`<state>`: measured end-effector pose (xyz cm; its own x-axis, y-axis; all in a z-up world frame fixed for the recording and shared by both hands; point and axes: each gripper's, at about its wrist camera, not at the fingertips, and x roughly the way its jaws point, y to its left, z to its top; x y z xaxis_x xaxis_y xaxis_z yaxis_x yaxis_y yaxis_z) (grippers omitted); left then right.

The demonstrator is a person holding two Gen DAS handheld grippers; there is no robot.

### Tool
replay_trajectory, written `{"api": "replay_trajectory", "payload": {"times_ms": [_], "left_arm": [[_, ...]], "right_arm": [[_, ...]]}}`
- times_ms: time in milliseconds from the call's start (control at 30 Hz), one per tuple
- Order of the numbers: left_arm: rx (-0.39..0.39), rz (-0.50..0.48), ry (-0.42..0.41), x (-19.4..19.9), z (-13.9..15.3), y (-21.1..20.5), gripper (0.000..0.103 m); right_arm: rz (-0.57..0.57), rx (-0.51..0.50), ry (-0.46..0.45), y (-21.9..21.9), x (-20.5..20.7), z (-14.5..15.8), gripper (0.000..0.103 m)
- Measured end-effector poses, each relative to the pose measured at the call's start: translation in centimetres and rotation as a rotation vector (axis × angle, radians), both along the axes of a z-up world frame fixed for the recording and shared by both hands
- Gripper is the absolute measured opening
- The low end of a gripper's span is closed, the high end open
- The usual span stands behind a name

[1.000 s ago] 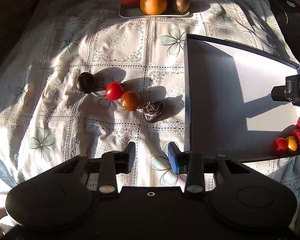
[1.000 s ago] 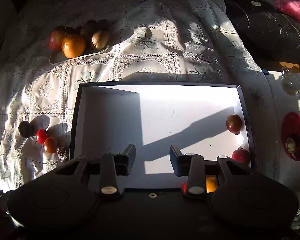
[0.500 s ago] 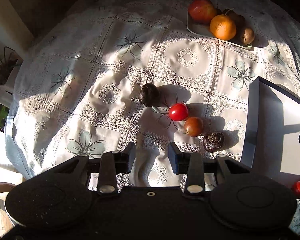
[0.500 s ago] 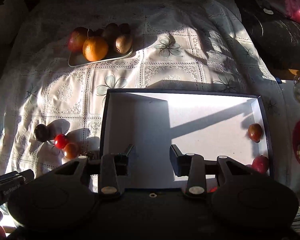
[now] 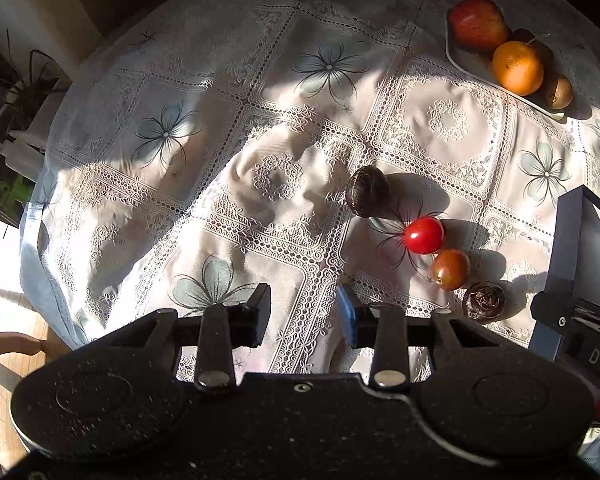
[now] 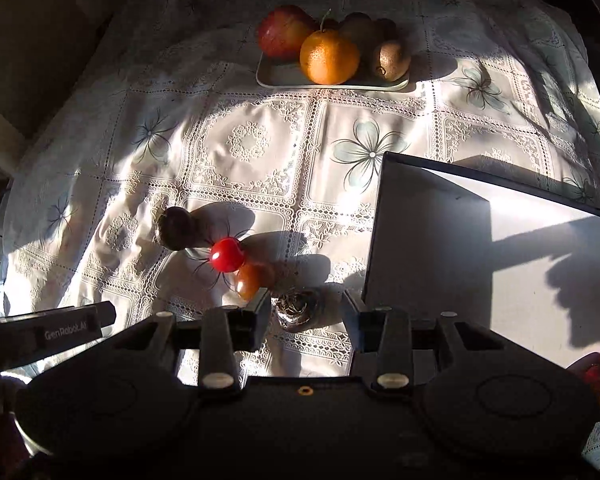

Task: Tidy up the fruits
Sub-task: 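Move both grippers back over the remaining loose fruit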

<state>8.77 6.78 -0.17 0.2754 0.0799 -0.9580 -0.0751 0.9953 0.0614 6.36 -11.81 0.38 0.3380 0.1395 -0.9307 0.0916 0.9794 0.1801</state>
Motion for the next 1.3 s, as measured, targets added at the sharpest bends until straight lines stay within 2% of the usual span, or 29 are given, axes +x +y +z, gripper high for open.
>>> {"api": "replay_trajectory", "payload": {"times_ms": [300, 500, 733, 933, 1100, 1133, 1200, 1300], "left_arm": [[-0.027, 0.025, 0.008, 0.9, 0.1, 0.8, 0.047], [-0.034, 0.016, 0.015, 1.5, -0.1, 0.4, 0.047], [-0.032, 0.018, 0.027, 2.4, -0.6, 0.4, 0.047], [-0.033, 0.036, 0.034, 3.4, -0.9, 0.9, 0.047], [-0.041, 0.044, 0.037, 4.2, -1.0, 0.9, 0.047], [-0.041, 0.043, 0.036, 4.3, -1.0, 0.9, 0.047], [-0.041, 0.038, 0.038, 4.4, -1.1, 0.7, 0.047], [-0.036, 0.038, 0.045, 4.6, -1.4, 0.5, 0.047]], "right_arm": [[0.03, -0.035, 0.11, 1.9, 1.9, -4.7, 0.042], [0.029, -0.073, 0.128, 2.1, 2.9, -6.8, 0.042], [0.073, -0.113, 0.126, 3.5, 3.8, -7.6, 0.043], [0.174, -0.236, 0.119, 5.4, 3.6, -8.4, 0.044], [0.26, -0.3, 0.108, 6.3, 3.4, -8.7, 0.051], [0.268, -0.3, 0.108, 6.3, 3.3, -8.7, 0.05], [0.301, -0.283, 0.108, 6.5, 3.3, -8.6, 0.039], [0.284, -0.273, 0.113, 6.5, 3.5, -8.3, 0.038]]}}
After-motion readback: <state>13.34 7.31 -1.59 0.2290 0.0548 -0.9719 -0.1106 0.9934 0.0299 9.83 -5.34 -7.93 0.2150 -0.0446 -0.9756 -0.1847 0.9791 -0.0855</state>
